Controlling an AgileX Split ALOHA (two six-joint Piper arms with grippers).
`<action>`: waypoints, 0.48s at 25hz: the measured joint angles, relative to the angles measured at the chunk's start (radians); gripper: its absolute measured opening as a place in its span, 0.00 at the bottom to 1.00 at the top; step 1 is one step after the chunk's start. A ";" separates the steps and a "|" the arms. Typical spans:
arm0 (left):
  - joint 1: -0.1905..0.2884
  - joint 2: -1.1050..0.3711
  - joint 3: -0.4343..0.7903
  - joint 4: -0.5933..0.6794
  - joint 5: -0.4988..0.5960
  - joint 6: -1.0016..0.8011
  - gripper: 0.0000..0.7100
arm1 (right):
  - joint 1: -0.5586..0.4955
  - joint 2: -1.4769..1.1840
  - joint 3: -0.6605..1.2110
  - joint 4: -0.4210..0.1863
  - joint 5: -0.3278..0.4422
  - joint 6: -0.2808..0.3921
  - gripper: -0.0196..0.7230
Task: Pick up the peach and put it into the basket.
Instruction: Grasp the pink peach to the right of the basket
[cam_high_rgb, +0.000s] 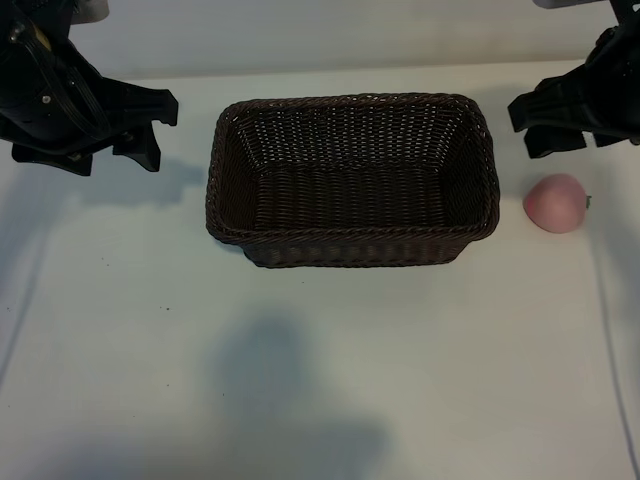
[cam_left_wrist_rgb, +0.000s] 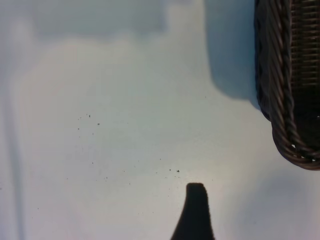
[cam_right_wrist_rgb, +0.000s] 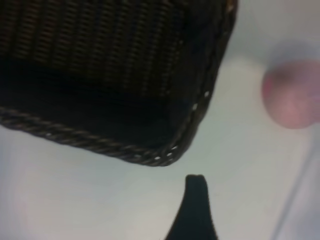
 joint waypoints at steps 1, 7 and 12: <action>0.000 0.000 0.000 0.000 -0.001 0.000 0.81 | 0.000 0.000 0.000 -0.010 -0.001 0.002 0.82; 0.000 0.000 0.001 0.000 -0.012 0.000 0.81 | 0.000 0.000 0.000 -0.054 -0.010 0.011 0.82; 0.000 0.000 0.001 0.000 -0.017 0.000 0.81 | 0.000 0.002 0.000 -0.069 -0.010 0.022 0.82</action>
